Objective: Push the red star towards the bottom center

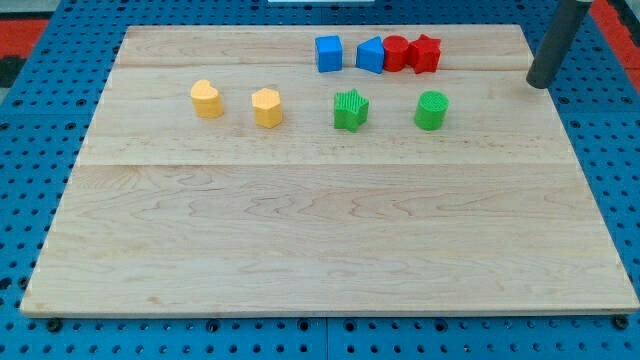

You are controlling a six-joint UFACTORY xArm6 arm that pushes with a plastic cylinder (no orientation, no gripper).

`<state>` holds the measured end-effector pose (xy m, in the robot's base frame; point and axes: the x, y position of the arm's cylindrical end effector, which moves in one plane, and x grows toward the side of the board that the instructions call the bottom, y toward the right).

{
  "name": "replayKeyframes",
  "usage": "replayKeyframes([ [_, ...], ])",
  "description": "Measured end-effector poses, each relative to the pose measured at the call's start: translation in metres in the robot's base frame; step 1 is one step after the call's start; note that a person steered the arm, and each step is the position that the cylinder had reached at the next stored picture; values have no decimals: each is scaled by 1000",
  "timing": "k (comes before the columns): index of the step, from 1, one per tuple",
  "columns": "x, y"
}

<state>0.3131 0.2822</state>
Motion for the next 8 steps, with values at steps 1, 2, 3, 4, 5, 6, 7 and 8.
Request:
replayKeyframes([
  [1, 0, -1],
  [2, 0, -19],
  [3, -16, -13],
  [4, -64, -33],
  [5, -80, -105],
  [6, -77, -140],
  [7, -38, -151],
  [8, -37, -159],
])
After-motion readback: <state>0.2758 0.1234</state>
